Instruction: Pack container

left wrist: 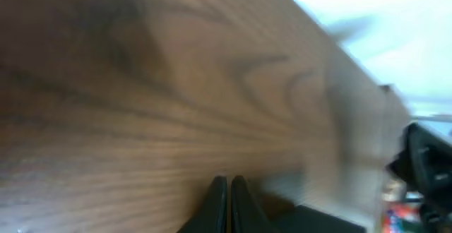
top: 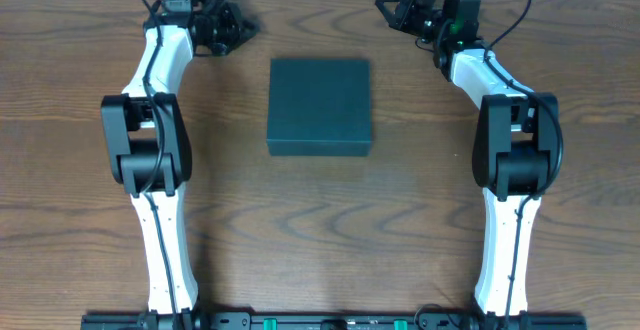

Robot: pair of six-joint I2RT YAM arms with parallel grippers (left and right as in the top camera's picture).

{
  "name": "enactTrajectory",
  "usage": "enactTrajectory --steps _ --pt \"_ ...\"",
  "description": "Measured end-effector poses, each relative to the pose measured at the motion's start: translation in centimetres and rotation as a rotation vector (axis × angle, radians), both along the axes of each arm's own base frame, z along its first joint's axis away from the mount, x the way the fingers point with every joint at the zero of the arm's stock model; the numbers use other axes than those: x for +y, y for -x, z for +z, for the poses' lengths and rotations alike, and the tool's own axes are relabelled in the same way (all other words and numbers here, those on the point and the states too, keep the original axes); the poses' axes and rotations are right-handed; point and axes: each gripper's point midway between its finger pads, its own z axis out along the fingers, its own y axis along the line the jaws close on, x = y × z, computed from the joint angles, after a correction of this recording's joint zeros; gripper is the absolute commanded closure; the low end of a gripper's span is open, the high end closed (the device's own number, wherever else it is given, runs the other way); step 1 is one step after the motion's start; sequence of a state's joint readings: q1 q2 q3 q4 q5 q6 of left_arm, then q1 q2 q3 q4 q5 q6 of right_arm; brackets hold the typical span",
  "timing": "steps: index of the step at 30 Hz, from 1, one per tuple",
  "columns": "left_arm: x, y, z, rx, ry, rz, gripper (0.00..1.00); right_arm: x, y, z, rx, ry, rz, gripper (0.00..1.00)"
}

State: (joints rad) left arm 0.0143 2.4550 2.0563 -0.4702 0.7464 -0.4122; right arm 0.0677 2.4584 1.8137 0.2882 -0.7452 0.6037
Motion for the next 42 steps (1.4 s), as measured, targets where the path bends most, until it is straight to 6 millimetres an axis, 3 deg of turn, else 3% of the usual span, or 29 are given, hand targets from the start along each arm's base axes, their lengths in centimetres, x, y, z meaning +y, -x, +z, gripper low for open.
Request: enactTrajectory --steps 2,4,8,11,13,19,28,31,35,42 --pt "-0.4 0.6 1.1 -0.025 -0.076 -0.028 0.94 0.0 0.0 0.0 -0.022 0.021 0.006 0.98" --pt "-1.1 1.1 3.7 -0.087 -0.15 -0.059 0.94 0.0 0.1 -0.1 -0.027 0.036 0.013 0.98" --pt "-2.9 2.5 12.0 -0.266 -0.253 -0.106 0.94 0.0 1.0 0.5 -0.002 0.067 0.037 0.98" --pt "-4.0 4.5 18.6 -0.395 -0.29 -0.134 0.94 0.1 2.5 3.9 -0.013 0.115 0.072 0.98" --pt "-4.2 5.8 20.8 -0.422 -0.298 -0.14 0.94 0.0 4.0 6.9 -0.023 0.147 0.087 0.99" --pt "-4.4 9.3 24.0 -0.426 -0.313 -0.159 0.94 -0.8 8.5 17.5 -0.151 0.234 0.083 0.99" --pt "-3.3 17.2 28.0 -0.356 -0.32 -0.178 0.94 -2.0 14.9 26.3 -0.227 0.284 0.037 0.99" --pt "-3.0 19.5 28.9 -0.343 -0.325 -0.186 0.94 -2.2 16.7 27.6 -0.22 0.29 0.034 0.98" --pt "-2.7 22.1 30.2 -0.35 -0.332 -0.196 0.94 -2.5 19.2 27.7 -0.158 0.295 0.039 0.98" --pt "-2.4 26.4 31.1 -0.306 -0.316 -0.221 0.94 -2.7 23.5 24.6 0.072 0.307 0.078 0.99"
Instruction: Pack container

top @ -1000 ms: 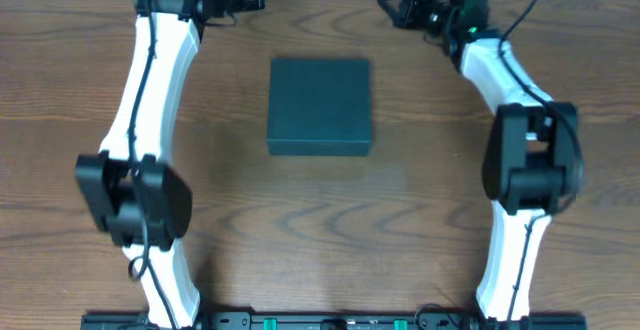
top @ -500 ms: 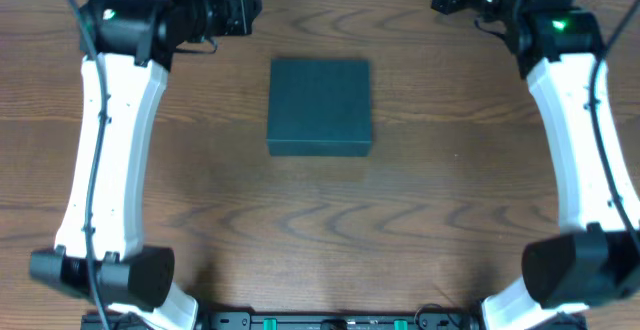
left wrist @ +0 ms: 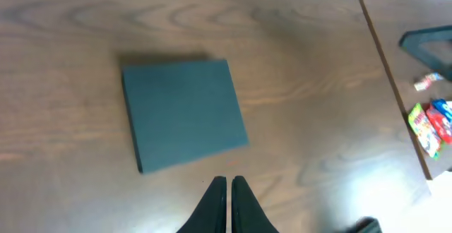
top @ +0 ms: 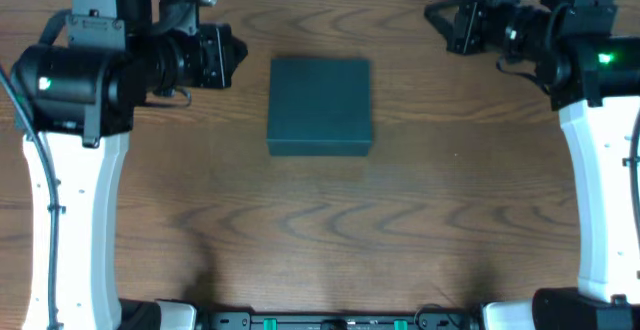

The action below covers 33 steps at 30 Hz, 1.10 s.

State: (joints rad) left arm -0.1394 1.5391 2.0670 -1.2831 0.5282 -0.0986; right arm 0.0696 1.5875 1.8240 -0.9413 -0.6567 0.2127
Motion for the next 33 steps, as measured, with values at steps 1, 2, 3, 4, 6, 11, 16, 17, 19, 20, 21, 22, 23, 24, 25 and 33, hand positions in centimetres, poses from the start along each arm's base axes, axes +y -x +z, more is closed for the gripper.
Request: enactTrajectory --steps 1,2,3,4,6,11,16,17,19,20,21,22,23,24,25,33 --pt "0.0 0.7 0.0 0.013 0.0 -0.005 0.94 0.0 0.6 -0.4 0.027 0.004 0.002 0.99" --pt "0.1 1.4 0.0 0.02 -0.002 -0.012 0.94 0.0 1.3 -0.8 0.055 0.011 0.008 0.98" --pt "0.1 2.0 0.1 0.024 -0.005 -0.02 0.94 -0.1 1.9 -1.1 0.078 0.021 0.013 0.99" --pt "0.2 2.7 0.3 0.026 -0.007 -0.026 0.94 0.0 2.7 -1.4 0.099 0.033 0.026 0.99" --pt "0.3 4.1 0.8 0.016 -0.014 -0.036 0.94 0.3 4.0 -1.6 0.114 0.055 0.05 0.98" --pt "1.0 8.5 3.3 -0.101 -0.027 -0.057 0.94 -0.3 8.0 -1.1 0.105 0.163 0.047 0.98" --pt "1.5 11.9 1.0 -0.124 -0.033 -0.072 0.94 -1.4 12.0 -1.8 0.021 0.206 0.027 0.98" --pt "1.4 12.1 0.0 -0.117 -0.031 -0.077 0.94 -1.5 12.6 -2.9 0.013 0.208 0.025 0.99" --pt "1.2 12.2 -2.1 -0.108 -0.021 -0.087 0.94 -1.6 13.7 -4.9 0.014 0.21 0.026 0.98" --pt "1.1 12.5 -3.6 -0.084 -0.017 -0.092 0.94 -1.7 14.4 -6.3 0.024 0.21 0.027 0.98" --pt "1.1 13.0 -5.2 -0.058 -0.014 -0.094 0.94 -1.8 15.1 -7.3 0.031 0.209 0.026 0.98" --pt "1.1 13.3 -6.1 -0.05 -0.013 -0.096 0.94 -1.8 15.5 -8.1 0.027 0.206 0.024 0.99" --pt "1.2 13.7 -7.1 -0.039 -0.013 -0.096 0.94 -1.9 16.0 -8.8 0.026 0.205 0.022 0.98" --pt "1.2 14.2 -8.1 -0.036 -0.011 -0.098 0.94 -2.0 16.7 -9.6 0.025 0.203 0.02 0.98" --pt "1.2 14.7 -9.0 -0.03 -0.009 -0.099 0.94 -2.1 17.3 -10.2 0.021 0.2 0.017 0.99" --pt "0.2 17.1 -15.6 0.011 0.101 -0.106 0.94 -2.6 20.7 -15.1 0.042 0.161 -0.022 0.99"
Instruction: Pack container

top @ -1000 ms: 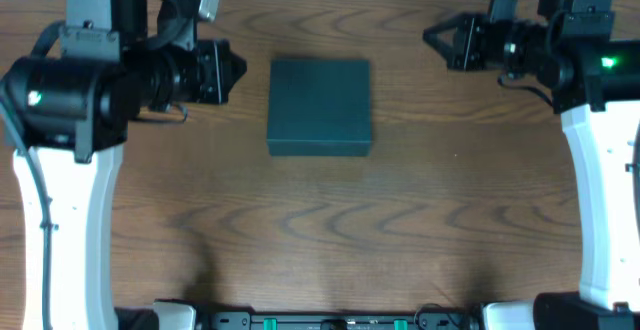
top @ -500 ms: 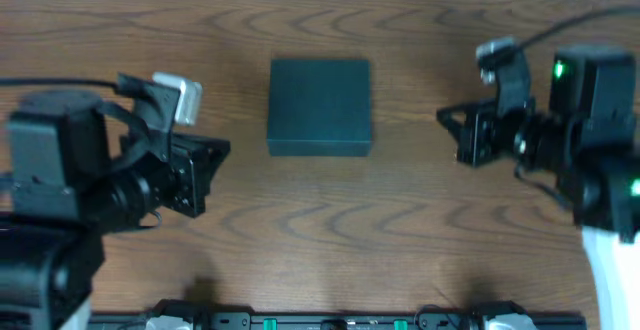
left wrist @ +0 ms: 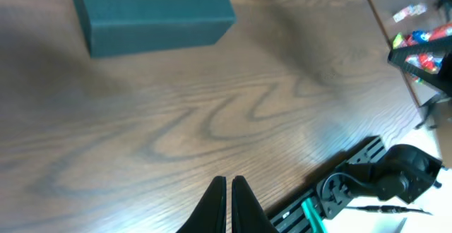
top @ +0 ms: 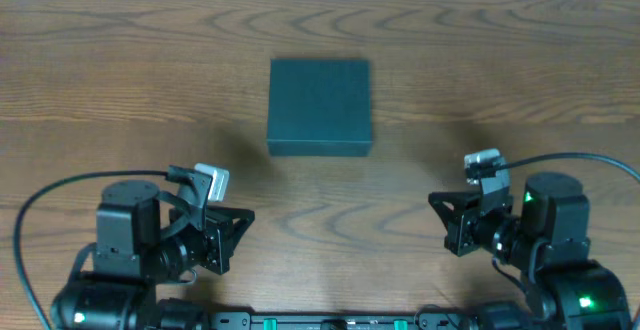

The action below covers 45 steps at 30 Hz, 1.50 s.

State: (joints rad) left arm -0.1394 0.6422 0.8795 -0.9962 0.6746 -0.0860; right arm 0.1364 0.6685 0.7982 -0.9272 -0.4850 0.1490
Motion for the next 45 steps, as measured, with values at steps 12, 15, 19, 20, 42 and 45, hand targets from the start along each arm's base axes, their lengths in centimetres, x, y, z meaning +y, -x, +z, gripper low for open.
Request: enactTrajectory --steps 12,15,19,20,42,45 --pt "-0.2 0.6 -1.4 0.079 0.046 0.032 0.05 -0.1 0.4 -1.0 0.06 -0.031 -0.043 0.01" --pt "0.0 0.6 -1.5 0.081 0.038 0.042 0.05 -0.1 0.4 -1.1 0.07 -0.035 -0.055 0.01" --pt "0.6 0.2 -1.9 0.075 0.003 0.075 0.05 -0.2 0.4 -1.1 0.074 -0.037 -0.06 0.01" --pt "0.8 0.1 -2.0 0.074 -0.007 0.085 0.05 -0.2 0.4 -1.1 0.074 -0.037 -0.061 0.01" --pt "10.4 -3.4 -2.2 -0.217 -0.354 0.549 0.05 -0.2 0.4 -1.1 0.076 -0.039 -0.063 0.01" --pt "11.7 -3.8 -3.3 -0.275 -0.371 0.619 0.05 -0.2 0.4 -1.1 0.076 -0.038 -0.064 0.01"
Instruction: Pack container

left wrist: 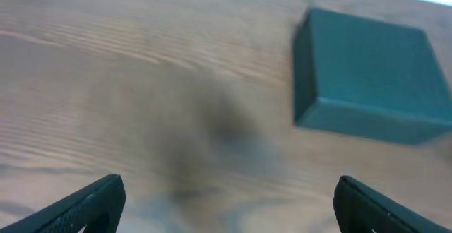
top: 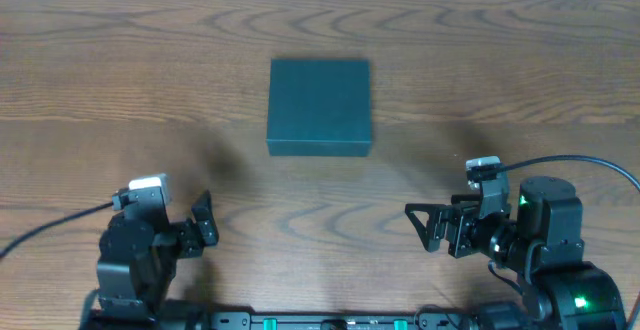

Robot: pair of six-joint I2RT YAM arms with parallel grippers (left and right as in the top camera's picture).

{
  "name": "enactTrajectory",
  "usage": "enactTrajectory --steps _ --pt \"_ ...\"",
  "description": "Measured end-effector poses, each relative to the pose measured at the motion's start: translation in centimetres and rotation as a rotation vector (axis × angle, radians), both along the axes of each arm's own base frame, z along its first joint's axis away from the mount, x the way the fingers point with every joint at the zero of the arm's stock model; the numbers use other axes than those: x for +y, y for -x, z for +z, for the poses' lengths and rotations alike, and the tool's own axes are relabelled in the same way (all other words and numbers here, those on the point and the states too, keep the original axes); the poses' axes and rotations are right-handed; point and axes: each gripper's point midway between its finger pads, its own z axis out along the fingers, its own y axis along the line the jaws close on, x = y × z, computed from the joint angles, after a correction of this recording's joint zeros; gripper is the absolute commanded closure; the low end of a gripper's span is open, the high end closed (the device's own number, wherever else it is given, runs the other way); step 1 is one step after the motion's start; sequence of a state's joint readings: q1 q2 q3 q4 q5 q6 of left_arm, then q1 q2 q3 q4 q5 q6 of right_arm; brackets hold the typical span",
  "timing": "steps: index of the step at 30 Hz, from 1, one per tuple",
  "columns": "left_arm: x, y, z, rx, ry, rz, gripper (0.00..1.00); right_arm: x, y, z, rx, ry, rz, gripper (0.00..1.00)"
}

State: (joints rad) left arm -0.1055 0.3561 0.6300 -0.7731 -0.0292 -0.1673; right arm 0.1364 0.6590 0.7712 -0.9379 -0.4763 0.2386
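Note:
A dark teal closed box [top: 320, 107] lies flat on the wooden table, beyond the middle. In the left wrist view the box [left wrist: 367, 74] sits at upper right, well ahead of the fingers. My left gripper [top: 203, 228] hovers at the near left edge. The left gripper [left wrist: 229, 205] is wide open, with one finger [left wrist: 88, 203] at each lower corner and only bare wood between them. My right gripper [top: 420, 230] hangs at the near right, pointing left, its fingers apart and holding nothing. Both grippers are far from the box.
The brown wood-grain table [top: 120, 70] runs across the whole view, with a white strip along its far edge. A black rail with green connectors [top: 320, 322] lines the near edge between the two arm bases.
My left gripper has opened wide; it was shut before. The left arm has drawn back toward the near left corner and now faces the box. The right gripper reaches a little further left.
Both arms first reached to the far corners of the table, left gripper shut. Then they rose high over the table beside the box. Then both sat folded at the near edge, left still shut. Now the left gripper is open. The box has not moved.

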Motion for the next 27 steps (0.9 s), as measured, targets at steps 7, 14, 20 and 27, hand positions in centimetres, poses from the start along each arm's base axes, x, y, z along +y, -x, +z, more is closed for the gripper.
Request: enactTrajectory --steps 7,14,20,27 --pt "2.1 -0.3 -6.6 -0.012 -0.023 0.102 0.05 0.0 0.0 0.0 0.0 0.002 -0.001 0.01" --pt "3.4 0.0 -9.0 -0.038 -0.023 0.169 0.05 0.0 0.0 0.0 0.001 0.002 -0.001 0.01" --pt "4.1 0.0 -10.1 -0.047 -0.024 0.203 0.05 0.0 0.0 0.0 0.001 0.002 -0.001 0.01" --pt "4.4 -0.1 -10.5 -0.055 -0.024 0.217 0.05 0.0 0.0 0.0 0.001 0.002 -0.001 0.01"
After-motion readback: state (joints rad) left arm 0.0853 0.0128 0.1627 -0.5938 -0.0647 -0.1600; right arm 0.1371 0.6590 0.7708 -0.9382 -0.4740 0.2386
